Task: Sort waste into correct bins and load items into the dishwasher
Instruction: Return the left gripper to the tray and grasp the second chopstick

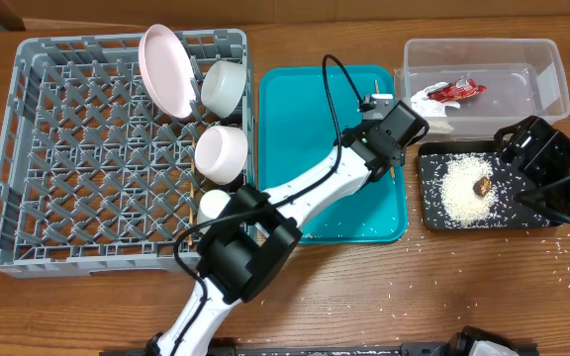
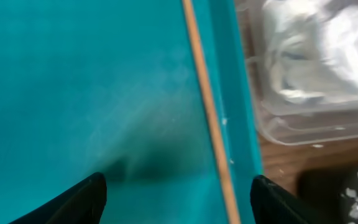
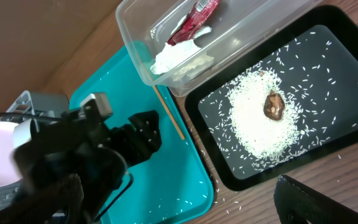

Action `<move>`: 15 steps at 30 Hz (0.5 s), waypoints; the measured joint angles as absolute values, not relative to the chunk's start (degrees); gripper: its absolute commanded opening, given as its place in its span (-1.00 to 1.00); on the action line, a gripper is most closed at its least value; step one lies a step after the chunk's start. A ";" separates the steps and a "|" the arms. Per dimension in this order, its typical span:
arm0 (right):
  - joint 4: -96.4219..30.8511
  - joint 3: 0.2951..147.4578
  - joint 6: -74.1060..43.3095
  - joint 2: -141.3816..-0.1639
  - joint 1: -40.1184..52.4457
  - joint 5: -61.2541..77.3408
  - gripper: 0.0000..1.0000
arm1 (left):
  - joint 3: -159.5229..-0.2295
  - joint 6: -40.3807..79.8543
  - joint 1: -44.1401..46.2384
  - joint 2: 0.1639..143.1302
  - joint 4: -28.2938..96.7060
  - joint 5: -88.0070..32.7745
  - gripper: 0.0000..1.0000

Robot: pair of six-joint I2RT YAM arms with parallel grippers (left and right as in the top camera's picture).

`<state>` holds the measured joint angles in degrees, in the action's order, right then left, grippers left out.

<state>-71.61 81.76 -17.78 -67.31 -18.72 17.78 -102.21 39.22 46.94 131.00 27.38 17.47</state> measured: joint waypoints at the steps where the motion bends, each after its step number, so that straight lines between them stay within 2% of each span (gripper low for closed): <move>1: -71.64 81.76 -17.82 -67.31 -18.72 17.78 1.00 | -102.21 39.33 46.89 131.63 27.35 17.63 0.49; 15: -71.61 81.76 -17.78 -67.31 -18.72 17.82 1.00 | -102.21 38.79 46.89 134.17 25.26 18.52 0.49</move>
